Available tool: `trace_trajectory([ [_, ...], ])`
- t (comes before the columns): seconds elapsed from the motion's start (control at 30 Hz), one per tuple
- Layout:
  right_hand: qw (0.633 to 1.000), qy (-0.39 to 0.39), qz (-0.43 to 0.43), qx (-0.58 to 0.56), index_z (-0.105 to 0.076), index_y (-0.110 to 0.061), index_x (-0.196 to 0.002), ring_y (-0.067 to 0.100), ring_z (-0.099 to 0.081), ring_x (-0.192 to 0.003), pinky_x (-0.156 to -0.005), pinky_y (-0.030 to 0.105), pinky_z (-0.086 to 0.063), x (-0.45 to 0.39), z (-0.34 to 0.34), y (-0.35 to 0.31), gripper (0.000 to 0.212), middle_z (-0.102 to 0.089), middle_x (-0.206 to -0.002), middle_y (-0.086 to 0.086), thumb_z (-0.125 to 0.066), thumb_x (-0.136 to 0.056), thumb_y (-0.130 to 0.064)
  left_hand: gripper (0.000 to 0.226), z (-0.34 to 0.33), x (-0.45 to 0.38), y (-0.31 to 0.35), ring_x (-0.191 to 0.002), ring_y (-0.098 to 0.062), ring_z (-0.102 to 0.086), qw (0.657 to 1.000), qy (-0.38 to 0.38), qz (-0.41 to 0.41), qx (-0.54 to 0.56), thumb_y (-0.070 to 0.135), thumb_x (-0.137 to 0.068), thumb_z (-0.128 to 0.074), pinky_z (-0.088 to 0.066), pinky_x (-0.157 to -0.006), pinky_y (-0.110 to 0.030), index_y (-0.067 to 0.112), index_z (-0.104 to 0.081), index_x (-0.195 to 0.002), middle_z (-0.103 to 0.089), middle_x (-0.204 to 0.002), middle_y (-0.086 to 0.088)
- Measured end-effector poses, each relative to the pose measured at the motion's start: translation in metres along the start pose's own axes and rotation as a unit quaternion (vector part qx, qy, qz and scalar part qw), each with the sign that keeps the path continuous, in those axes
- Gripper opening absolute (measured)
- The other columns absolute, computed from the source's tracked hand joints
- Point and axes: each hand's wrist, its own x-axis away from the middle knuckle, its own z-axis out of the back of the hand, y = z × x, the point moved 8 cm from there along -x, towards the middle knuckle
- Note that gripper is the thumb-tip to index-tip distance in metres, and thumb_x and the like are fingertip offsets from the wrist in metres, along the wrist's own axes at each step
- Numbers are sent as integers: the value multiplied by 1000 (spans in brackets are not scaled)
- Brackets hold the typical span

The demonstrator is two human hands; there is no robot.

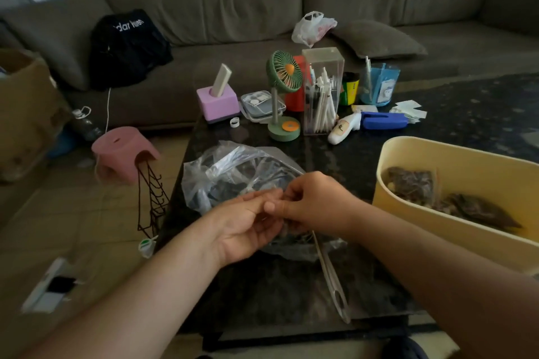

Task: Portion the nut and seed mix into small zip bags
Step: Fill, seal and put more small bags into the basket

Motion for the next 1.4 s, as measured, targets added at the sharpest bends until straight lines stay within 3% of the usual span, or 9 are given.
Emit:
trace_trajectory([
  [0.17, 998, -33, 38, 42, -76, -23, -85, 8, -73, -73, -73, 37, -64, -4, -2, -10, 23, -76, -80, -6, -79, -87, -46, 21, 7, 1, 4, -67, -13, -76, 1000, -19, 1, -9, 24, -73, -80, -62, -61, -28, 15, -74, -91, -78, -83, -4],
  [0.47, 997, -41, 2, -70, -77, -14, -89, 16, -76, -73, -69, 30, -64, -7, 0, -7, 13, -78, -79, 4, -69, -97, -19, 14, 15, -1, 34, -67, -14, -72, 976, 2, -158, -152, 12, -84, -79, -62, -62, -26, 6, -72, -95, -73, -73, -8],
  [0.7, 988, 67, 79, 111, -67, -15, -77, 16, -63, -70, -68, 37, -56, -6, 7, -19, 19, -67, -75, 2, -66, -92, -26, 11, 9, 6, 51, -68, -21, -77, 937, 52, -254, -234, -5, -90, -78, -62, -62, -28, 4, -71, -89, -75, -75, -11],
  [0.83, 962, 135, 106, 212, -56, -19, -71, 14, -55, -67, -65, 41, -55, -3, 16, -25, 28, -56, -74, -4, -64, -94, -32, 16, 17, 7, 62, -68, -21, -76, 864, 134, -318, -366, 7, -84, -84, -66, -71, -43, 20, -74, -84, -76, -71, -3],
  [0.93, 987, 107, 30, 118, -66, -20, -79, 12, -65, -70, -68, 38, -61, -6, 24, -11, 24, -67, -78, -3, -65, -97, -35, 23, 14, 14, 69, -71, -13, -71, 825, 151, -348, -420, 17, -85, -79, -61, -71, -40, 35, -71, -96, -73, -77, 4],
  [1.07, 990, 58, -70, -112, -73, -18, -90, 22, -76, -82, -74, 45, -66, -8, 18, 4, 20, -75, -90, 8, -58, -101, -25, 27, -2, 11, 63, -97, -3, -67, 838, 33, -344, -423, 45, -89, -76, -57, -85, -29, 47, -70, -115, -67, -110, 13],
  [1.2, 958, 40, -110, -263, -70, -5, -104, 32, -75, -92, -62, 30, -63, -3, 16, 3, 21, -71, -103, 23, -54, -103, -18, 94, -12, 4, 49, -116, 20, -52, 813, -27, -323, -483, 63, -70, -84, -43, -101, -11, 45, -43, -153, -54, -132, 32],
  [1.33, 957, 40, -105, -269, -70, -4, -97, 40, -70, -107, -80, 49, -65, -3, 16, 5, 21, -69, -114, 29, -53, -101, -16, 69, -7, -4, 51, -121, 4, -65, 845, -3, -351, -403, 39, -75, -91, -50, -114, -37, 36, -63, -138, -73, -124, 20],
  [1.4, 960, 38, -100, -258, -69, -8, -91, 38, -72, -105, -83, 52, -64, -3, 16, 6, 20, -70, -111, 27, -54, -101, -17, 58, -7, -4, 50, -118, -2, -69, 859, -24, -356, -366, 37, -71, -90, -53, -110, -38, 39, -68, -125, -76, -121, 17],
])
